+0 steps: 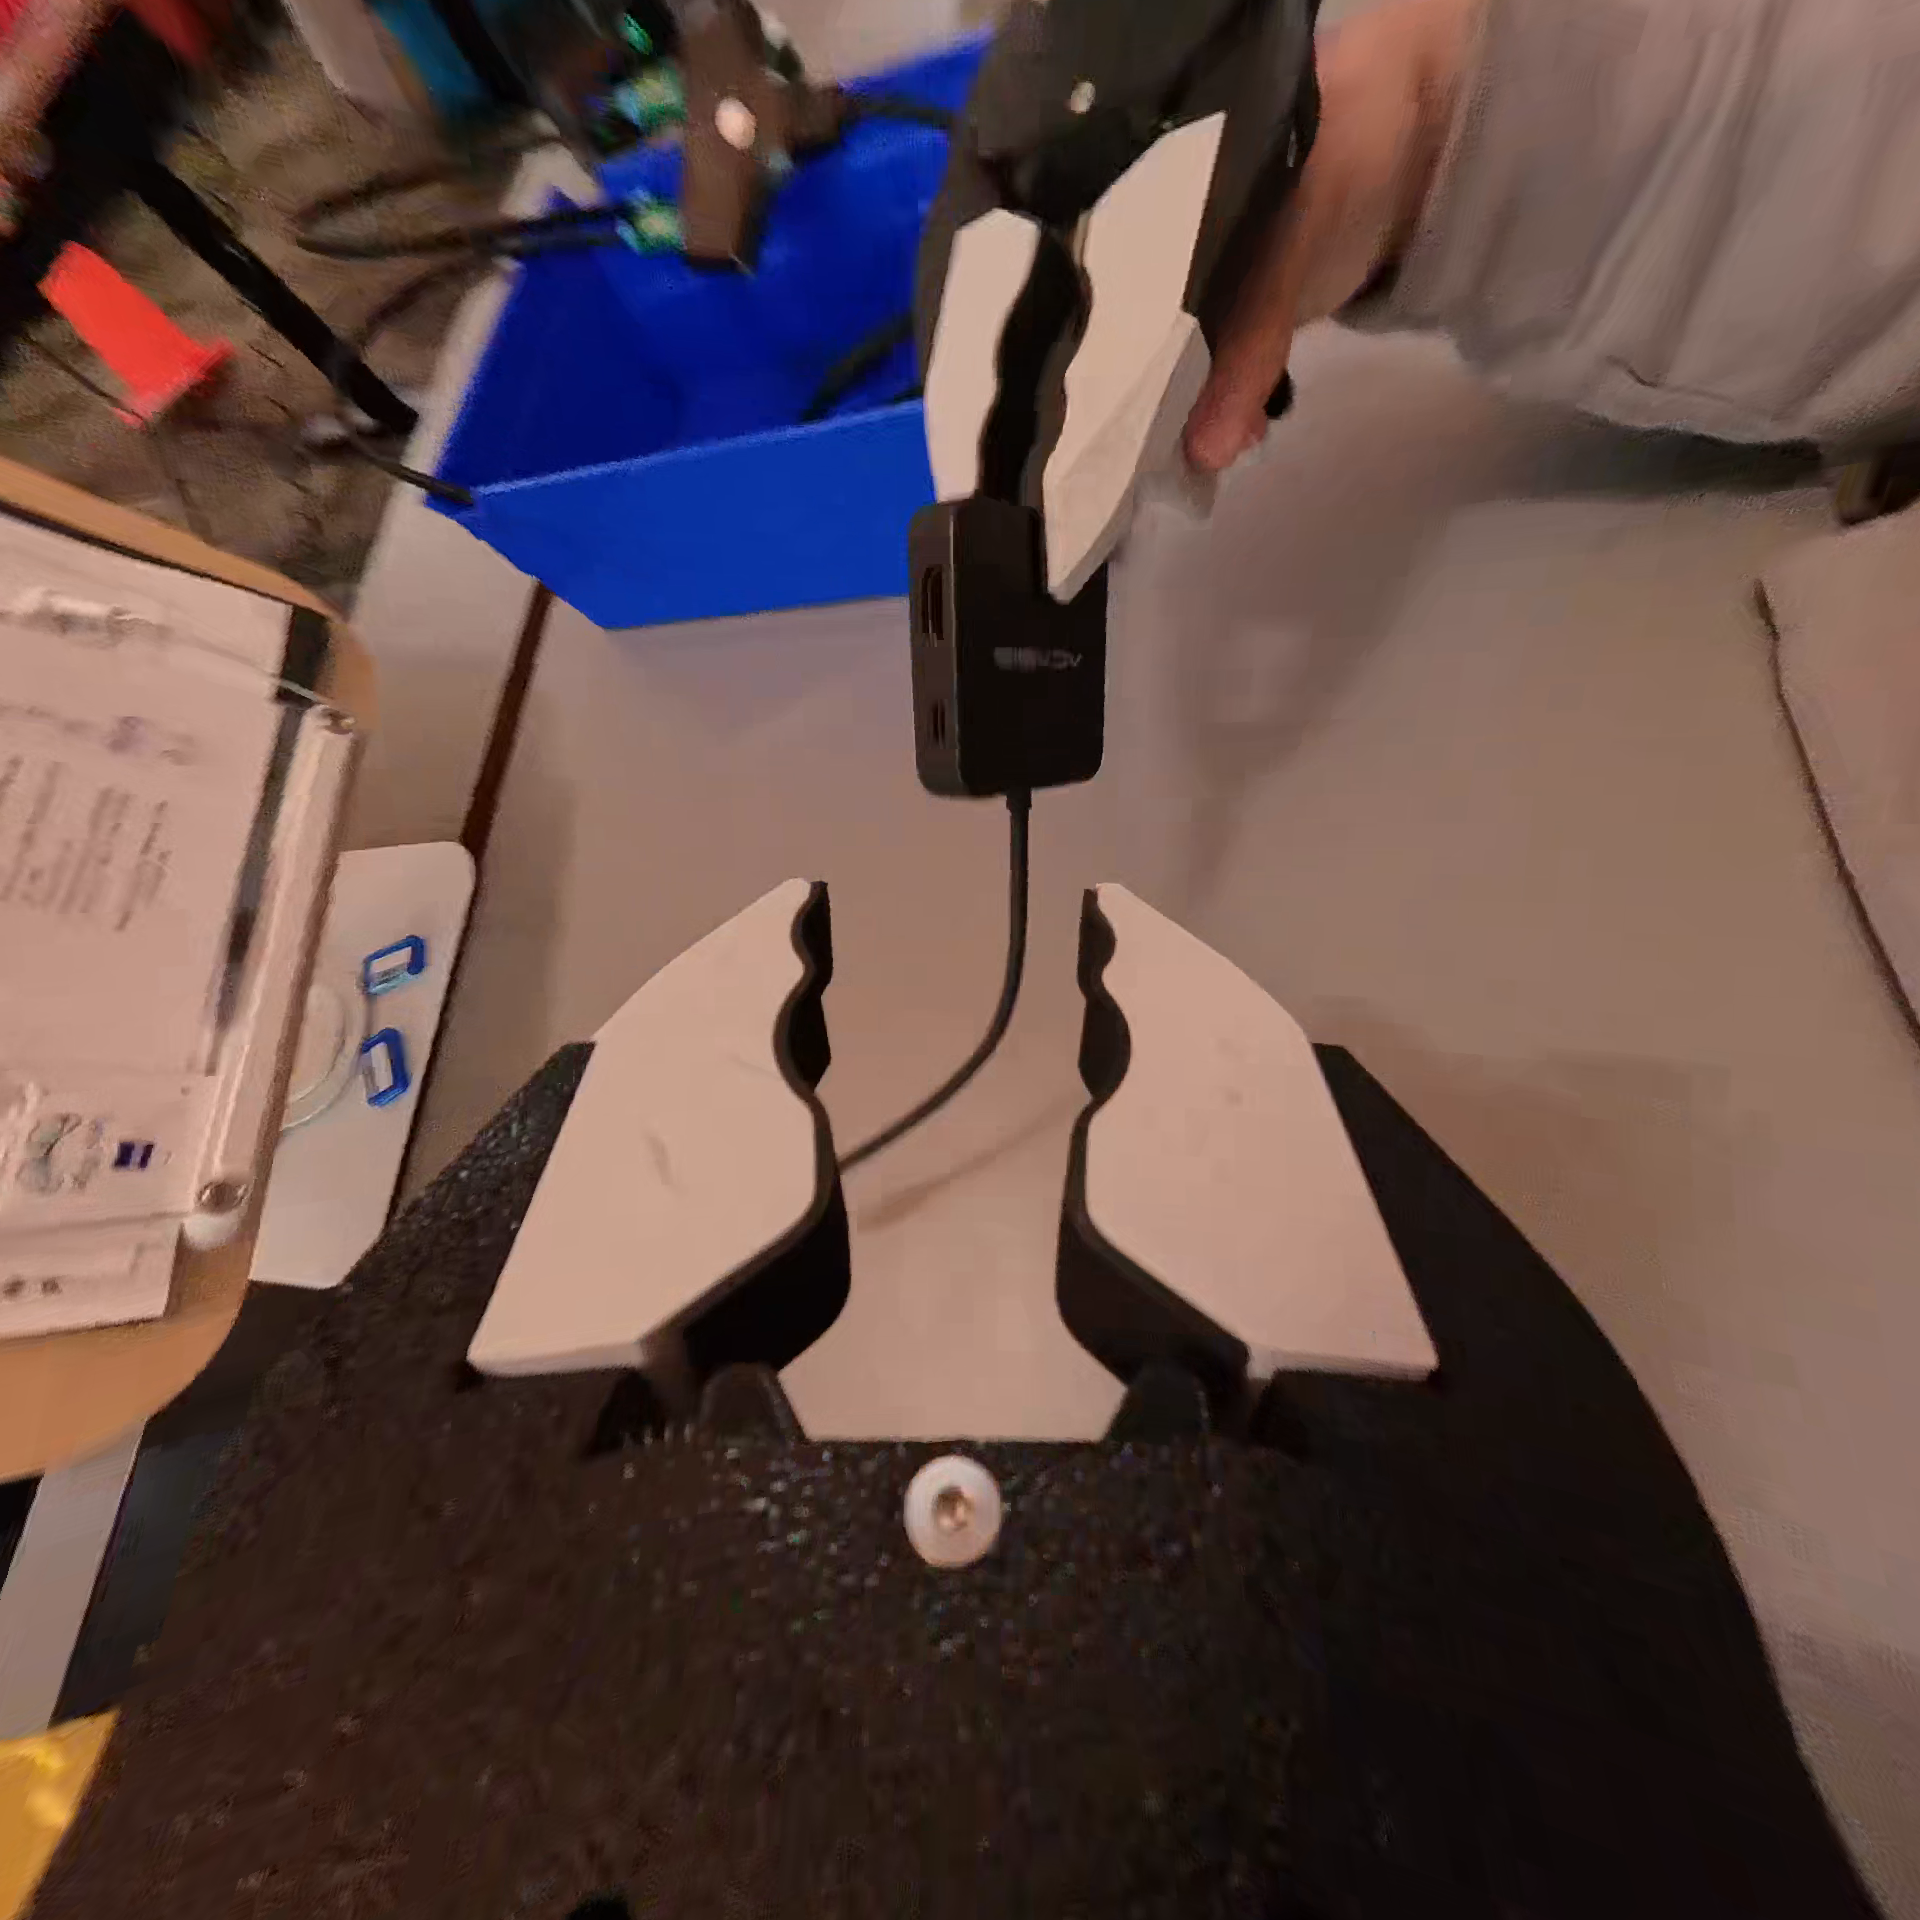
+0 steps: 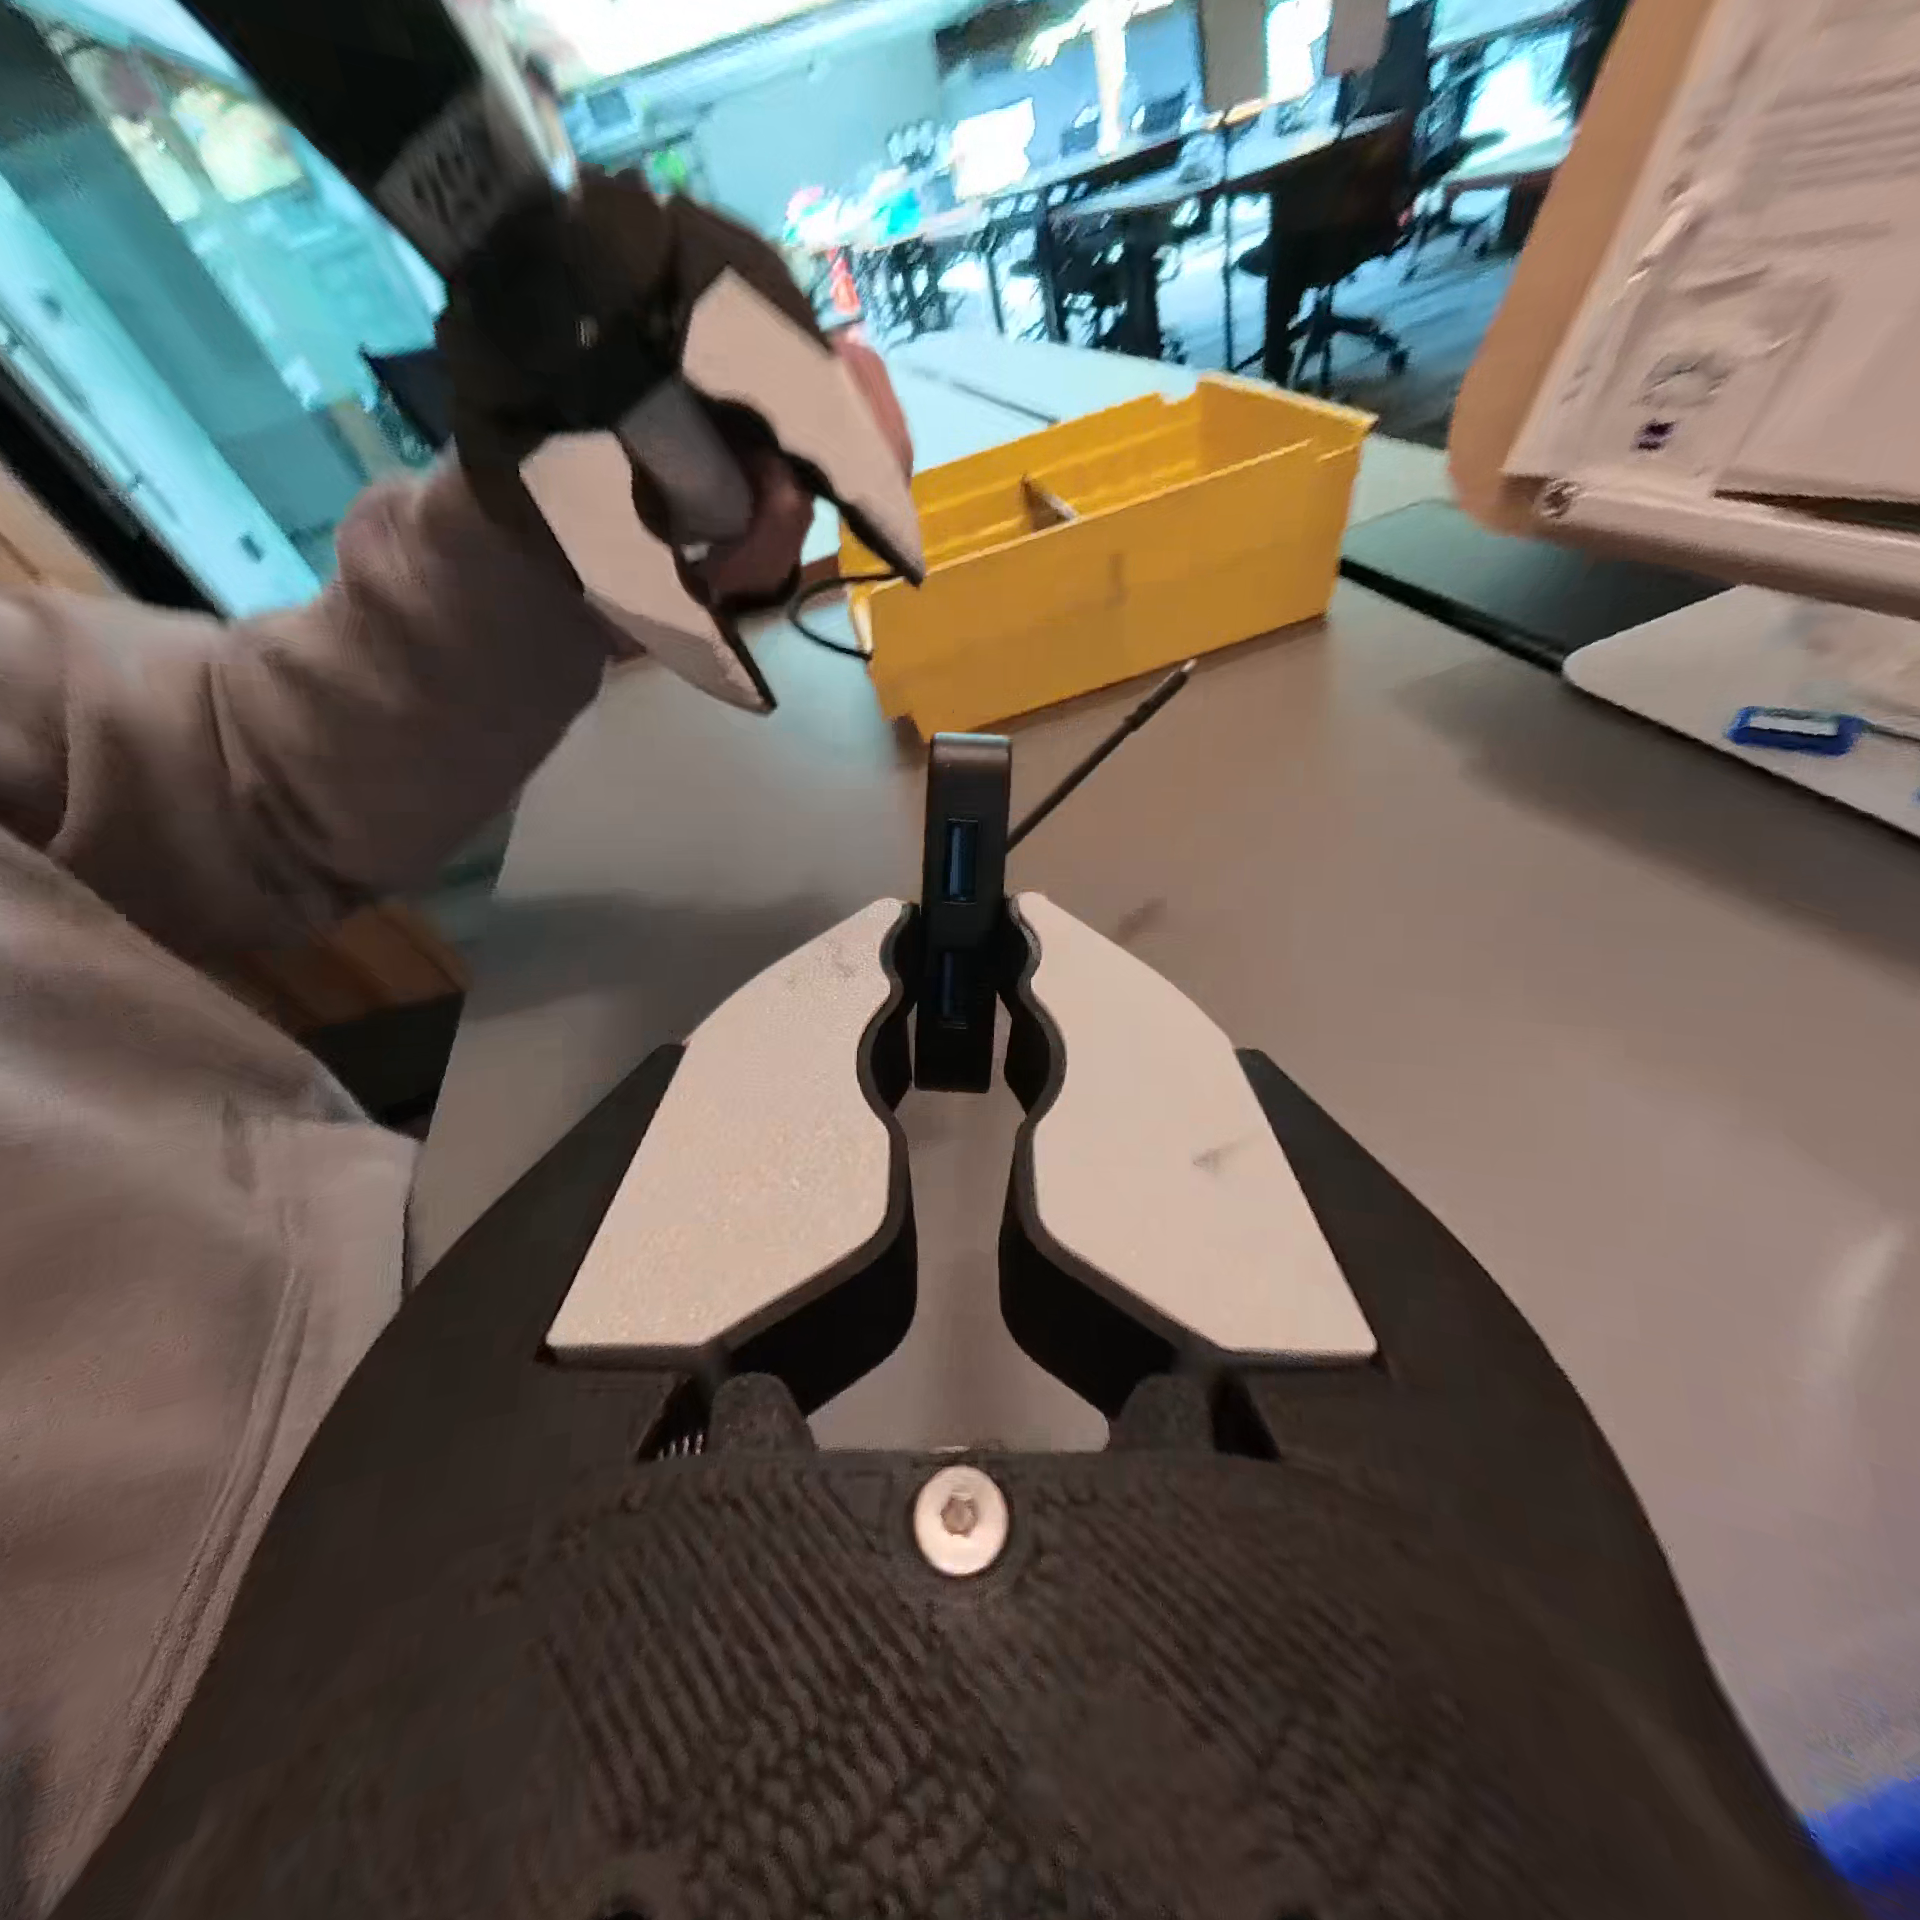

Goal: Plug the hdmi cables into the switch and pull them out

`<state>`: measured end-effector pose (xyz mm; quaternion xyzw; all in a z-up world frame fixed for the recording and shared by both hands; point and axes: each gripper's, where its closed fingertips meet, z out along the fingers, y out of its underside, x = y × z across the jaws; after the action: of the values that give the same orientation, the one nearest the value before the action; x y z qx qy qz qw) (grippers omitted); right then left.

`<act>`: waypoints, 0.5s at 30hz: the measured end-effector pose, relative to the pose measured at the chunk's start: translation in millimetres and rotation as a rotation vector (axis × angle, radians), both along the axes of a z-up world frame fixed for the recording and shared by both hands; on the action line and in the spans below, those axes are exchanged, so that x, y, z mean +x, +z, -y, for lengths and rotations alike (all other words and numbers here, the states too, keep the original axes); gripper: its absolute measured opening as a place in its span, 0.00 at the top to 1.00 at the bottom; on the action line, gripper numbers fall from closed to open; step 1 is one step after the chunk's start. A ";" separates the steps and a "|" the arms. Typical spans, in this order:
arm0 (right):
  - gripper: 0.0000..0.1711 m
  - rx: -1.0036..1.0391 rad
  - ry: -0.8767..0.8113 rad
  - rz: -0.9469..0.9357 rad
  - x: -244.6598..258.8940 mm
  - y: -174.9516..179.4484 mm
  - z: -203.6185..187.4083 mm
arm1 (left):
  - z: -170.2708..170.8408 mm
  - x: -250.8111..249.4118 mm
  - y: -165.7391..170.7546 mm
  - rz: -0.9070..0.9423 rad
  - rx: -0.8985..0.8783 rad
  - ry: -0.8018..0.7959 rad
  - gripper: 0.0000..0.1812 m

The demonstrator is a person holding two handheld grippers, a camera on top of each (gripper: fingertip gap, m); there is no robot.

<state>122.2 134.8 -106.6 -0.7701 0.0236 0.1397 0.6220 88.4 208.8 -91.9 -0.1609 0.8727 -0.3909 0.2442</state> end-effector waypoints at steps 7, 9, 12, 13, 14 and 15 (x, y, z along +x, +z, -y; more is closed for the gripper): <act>0.92 -0.022 0.163 0.107 -39.8 4.7 -16.0 | 26.2 -6.6 -20.2 -0.356 0.031 -0.213 0.83; 0.92 -0.034 0.177 0.115 -42.2 2.5 -16.0 | 36.4 -16.1 -21.8 -0.425 -0.025 -0.295 0.92; 0.92 -0.016 0.165 0.133 -40.4 4.0 -14.2 | 39.7 -11.1 -26.4 -0.455 -0.074 -0.267 0.93; 0.92 0.005 0.137 0.143 -35.8 6.1 -15.0 | 39.7 -7.3 -26.8 -0.453 -0.102 -0.247 0.93; 0.92 0.037 0.108 0.166 -30.9 9.0 -15.7 | 39.6 -3.6 -25.1 -0.450 -0.142 -0.228 0.92; 0.91 0.082 0.068 0.213 -25.1 12.9 -16.2 | 38.8 0.1 -21.4 -0.462 -0.196 -0.199 0.92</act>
<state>97.1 151.0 -93.6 -0.7547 -0.0744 0.0787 0.6470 88.5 169.9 -113.3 -0.1821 0.8749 -0.4484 -0.0175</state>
